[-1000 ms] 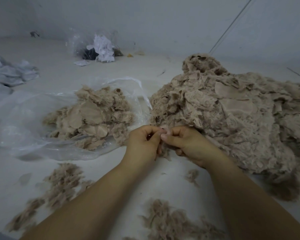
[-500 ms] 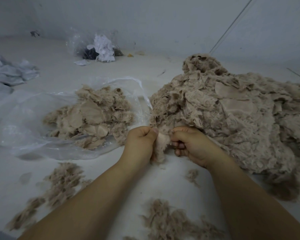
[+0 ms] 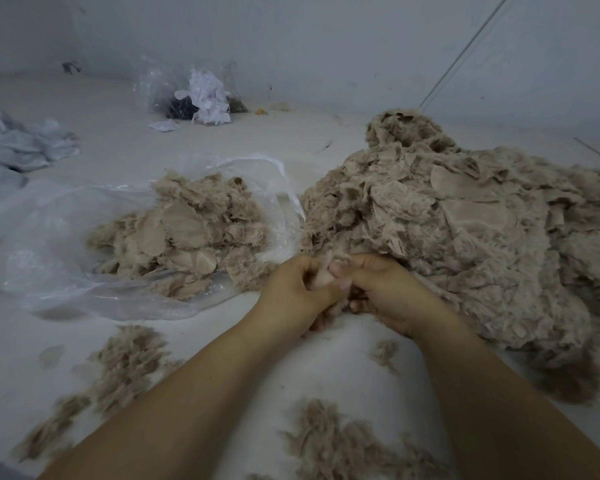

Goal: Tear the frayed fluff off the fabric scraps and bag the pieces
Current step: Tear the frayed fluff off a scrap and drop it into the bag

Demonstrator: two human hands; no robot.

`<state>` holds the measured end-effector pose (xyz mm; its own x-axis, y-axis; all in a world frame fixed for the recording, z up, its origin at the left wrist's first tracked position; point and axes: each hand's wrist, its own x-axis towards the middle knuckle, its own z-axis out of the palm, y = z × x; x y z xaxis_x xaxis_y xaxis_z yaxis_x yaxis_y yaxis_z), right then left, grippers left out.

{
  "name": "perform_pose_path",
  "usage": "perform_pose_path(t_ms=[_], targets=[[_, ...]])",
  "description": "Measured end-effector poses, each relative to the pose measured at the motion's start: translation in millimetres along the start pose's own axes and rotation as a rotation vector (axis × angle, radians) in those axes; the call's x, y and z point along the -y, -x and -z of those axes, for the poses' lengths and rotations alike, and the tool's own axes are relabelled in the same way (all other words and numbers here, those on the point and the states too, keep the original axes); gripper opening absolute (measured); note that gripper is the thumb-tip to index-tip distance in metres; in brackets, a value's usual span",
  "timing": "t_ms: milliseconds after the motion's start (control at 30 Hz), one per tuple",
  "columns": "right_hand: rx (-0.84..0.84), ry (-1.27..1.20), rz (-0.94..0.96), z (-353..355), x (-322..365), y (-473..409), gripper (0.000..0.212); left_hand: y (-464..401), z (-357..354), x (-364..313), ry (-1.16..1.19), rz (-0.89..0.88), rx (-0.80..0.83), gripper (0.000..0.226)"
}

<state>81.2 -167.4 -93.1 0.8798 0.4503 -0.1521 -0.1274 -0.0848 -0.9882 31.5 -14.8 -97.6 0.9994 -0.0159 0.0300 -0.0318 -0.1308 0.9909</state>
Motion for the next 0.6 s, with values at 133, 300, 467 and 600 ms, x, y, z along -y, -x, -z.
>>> perform_pose_path(t_ms=[133,300,467,600], targets=[[0.083,0.143,0.048,-0.4,1.7,5.0,0.023,-4.1,3.0,0.0,0.002,-0.023,-0.036,0.02],[0.112,0.084,0.005,-0.3,4.3,6.7,0.012,-4.2,3.8,0.3,0.13,0.013,-0.142,0.039],[-0.025,-0.176,-0.076,2.3,5.4,4.1,0.012,-4.3,9.1,4.3,0.195,0.041,-0.183,0.029],[-0.05,-0.216,-0.074,-1.9,8.3,5.8,0.019,-2.8,8.4,1.0,0.158,0.112,0.028,0.019]])
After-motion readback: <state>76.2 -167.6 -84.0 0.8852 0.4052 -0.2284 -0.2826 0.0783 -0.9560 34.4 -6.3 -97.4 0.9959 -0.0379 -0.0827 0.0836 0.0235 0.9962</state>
